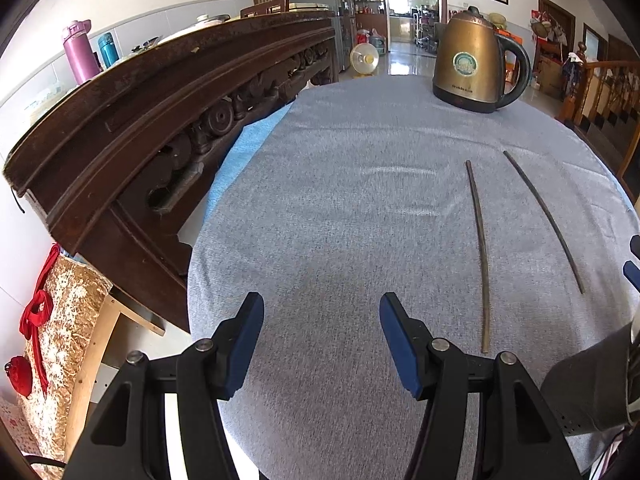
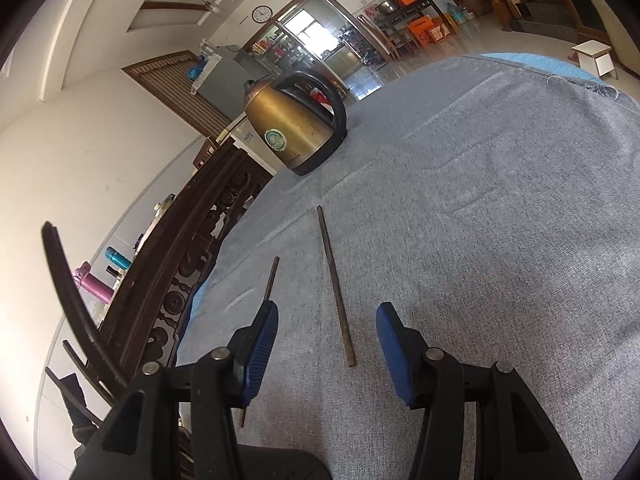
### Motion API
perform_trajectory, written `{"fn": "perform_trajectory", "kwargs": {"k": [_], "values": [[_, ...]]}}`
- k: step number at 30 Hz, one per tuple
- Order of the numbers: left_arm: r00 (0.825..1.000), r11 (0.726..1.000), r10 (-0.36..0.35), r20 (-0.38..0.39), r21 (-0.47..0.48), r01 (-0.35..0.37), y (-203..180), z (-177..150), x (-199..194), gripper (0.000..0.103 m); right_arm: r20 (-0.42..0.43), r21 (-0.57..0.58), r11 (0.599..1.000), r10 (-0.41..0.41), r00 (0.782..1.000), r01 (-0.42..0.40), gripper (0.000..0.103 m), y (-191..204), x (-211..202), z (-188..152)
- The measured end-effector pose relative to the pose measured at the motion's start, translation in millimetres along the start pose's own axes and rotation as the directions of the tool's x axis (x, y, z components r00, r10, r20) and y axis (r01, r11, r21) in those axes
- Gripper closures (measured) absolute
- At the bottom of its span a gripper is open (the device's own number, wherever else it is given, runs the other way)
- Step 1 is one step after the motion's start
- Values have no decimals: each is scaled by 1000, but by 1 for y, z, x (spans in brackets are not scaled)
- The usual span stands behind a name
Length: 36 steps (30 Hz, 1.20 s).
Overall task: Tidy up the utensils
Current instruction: 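Lower the right tool over one dark chopstick while the left tool approaches the other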
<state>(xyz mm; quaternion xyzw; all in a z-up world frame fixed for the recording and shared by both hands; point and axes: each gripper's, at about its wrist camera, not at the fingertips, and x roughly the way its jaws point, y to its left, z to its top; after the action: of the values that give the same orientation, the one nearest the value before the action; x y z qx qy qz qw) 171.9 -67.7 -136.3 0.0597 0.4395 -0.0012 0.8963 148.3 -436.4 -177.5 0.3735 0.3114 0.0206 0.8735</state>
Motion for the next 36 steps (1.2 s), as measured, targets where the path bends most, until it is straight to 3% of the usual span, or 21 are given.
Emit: {"fn": "perform_trajectory", "kwargs": {"k": [10,22,36], "values": [[1000,999,6,-6,39,-6,-11,22,21,42,-50,-65,998,-25,998,22,49,11,25,25],[1000,991,-13,-10,132,14,-39,59,50,42,-151,-221,969,-147,977,112,49,39,80,60],[999,971,-35,-27,237,40,-84,93,81,42,-198,-253,958,-187,962,134,49,45,125,76]]}}
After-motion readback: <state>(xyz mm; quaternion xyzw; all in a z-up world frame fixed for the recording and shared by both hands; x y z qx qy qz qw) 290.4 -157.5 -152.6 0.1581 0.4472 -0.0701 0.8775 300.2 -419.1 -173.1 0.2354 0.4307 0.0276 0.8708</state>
